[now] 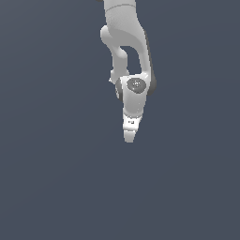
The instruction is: Pick up the object and move it to a goal position.
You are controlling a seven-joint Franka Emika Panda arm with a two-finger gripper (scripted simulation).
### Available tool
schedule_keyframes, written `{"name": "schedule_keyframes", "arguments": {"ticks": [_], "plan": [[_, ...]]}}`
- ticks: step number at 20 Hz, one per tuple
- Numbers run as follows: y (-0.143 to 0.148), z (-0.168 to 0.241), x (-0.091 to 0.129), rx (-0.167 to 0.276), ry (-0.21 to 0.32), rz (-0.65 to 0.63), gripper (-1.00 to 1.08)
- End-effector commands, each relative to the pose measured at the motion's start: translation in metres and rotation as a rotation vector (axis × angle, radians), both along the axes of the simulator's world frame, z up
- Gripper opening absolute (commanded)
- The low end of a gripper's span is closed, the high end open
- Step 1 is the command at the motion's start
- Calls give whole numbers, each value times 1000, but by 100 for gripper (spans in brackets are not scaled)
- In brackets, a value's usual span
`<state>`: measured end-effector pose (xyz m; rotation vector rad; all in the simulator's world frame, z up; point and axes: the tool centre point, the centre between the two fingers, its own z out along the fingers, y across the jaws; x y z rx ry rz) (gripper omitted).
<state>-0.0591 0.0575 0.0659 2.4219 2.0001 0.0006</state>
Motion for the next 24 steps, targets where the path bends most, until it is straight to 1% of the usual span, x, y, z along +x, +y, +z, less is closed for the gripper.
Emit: {"name": "schedule_keyframes", "arguments": {"ticks": [1, 7, 12, 13, 24], "plan": [[0, -9, -1, 0, 1, 1, 100], [0, -36, -1, 0, 1, 5, 100], [0, -43, -1, 0, 1, 5, 100], [0, -43, -1, 0, 1, 5, -100], [0, -42, 0, 0, 0, 4, -100]]}}
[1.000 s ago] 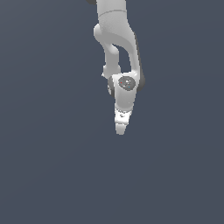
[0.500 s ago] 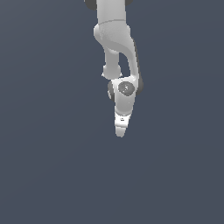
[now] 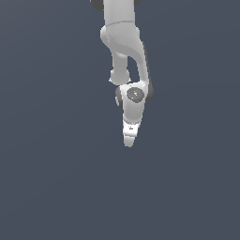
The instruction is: Pick up the object and move it to a goal position.
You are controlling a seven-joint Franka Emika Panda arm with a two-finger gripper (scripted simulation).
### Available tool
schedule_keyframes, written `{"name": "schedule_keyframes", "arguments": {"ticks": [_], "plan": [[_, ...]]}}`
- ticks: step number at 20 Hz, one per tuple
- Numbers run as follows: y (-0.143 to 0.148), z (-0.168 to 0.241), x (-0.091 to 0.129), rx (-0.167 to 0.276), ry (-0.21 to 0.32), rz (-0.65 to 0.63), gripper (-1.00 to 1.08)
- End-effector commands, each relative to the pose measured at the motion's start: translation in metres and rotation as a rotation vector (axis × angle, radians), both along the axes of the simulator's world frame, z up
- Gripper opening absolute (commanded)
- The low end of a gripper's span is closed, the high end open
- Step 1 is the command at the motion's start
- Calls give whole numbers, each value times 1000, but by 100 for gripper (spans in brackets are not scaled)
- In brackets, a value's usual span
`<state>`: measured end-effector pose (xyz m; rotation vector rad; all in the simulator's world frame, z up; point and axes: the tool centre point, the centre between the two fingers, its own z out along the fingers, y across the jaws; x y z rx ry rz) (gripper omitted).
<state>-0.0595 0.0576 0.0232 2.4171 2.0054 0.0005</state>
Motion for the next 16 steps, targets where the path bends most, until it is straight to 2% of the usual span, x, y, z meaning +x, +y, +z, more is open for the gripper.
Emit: {"name": "schedule_keyframes", "arguments": {"ticks": [1, 8, 16], "plan": [[0, 1, 0, 0, 0, 0, -100], [6, 25, 3, 0, 0, 0, -100], [23, 85, 12, 0, 1, 2, -100]]}}
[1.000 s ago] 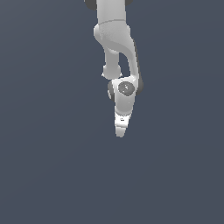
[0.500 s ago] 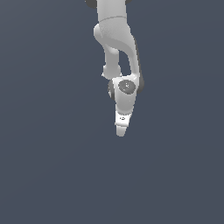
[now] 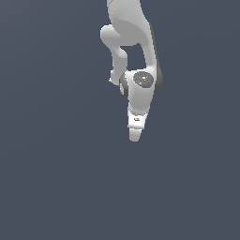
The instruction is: Pick up the object and move it to a goal position.
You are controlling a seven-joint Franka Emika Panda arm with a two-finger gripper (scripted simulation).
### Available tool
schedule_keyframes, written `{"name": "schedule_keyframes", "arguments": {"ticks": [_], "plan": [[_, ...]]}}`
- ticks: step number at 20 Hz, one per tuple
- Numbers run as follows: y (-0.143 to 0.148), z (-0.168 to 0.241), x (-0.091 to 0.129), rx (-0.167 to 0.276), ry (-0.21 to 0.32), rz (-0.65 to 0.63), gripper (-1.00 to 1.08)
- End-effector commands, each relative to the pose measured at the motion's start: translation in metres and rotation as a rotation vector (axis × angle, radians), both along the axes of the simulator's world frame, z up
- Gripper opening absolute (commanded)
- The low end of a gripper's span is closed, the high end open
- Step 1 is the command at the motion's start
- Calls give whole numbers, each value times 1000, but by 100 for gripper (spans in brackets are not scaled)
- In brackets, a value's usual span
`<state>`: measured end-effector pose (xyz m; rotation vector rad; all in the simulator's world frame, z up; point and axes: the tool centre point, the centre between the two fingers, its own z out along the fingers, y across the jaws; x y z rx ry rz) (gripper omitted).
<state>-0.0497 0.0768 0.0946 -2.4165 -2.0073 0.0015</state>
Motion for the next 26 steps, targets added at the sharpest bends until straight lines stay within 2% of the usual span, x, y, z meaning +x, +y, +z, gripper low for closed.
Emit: {"name": "schedule_keyframes", "arguments": {"ticks": [1, 17, 26], "plan": [[7, 24, 3, 0, -1, 1, -100], [51, 190, 30, 3, 0, 1, -100], [66, 245, 42, 1, -1, -1, -100]]}}
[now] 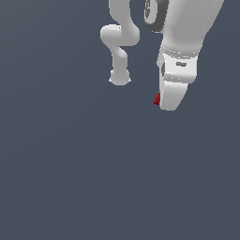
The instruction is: Pick up the object and move it to a goal position.
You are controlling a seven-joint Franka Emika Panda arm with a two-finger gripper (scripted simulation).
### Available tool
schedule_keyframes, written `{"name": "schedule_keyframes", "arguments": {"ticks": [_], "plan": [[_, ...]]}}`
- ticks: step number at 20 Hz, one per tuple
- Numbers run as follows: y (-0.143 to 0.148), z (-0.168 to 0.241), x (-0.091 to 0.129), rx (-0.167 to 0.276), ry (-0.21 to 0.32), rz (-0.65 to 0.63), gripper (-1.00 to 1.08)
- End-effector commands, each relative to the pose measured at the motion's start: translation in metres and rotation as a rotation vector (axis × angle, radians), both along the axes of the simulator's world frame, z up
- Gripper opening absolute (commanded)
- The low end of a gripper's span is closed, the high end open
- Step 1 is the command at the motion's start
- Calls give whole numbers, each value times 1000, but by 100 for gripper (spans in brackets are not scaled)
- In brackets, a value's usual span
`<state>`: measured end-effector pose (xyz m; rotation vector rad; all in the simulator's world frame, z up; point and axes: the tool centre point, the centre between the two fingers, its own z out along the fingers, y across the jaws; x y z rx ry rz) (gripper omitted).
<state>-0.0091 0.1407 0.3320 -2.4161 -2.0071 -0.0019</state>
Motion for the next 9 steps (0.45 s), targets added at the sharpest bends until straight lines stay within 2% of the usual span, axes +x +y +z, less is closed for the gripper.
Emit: {"name": "schedule_keyframes", "arguments": {"ticks": [1, 9], "plan": [[3, 11, 2, 0, 1, -1, -100], [6, 23, 6, -1, 1, -1, -100]]}}
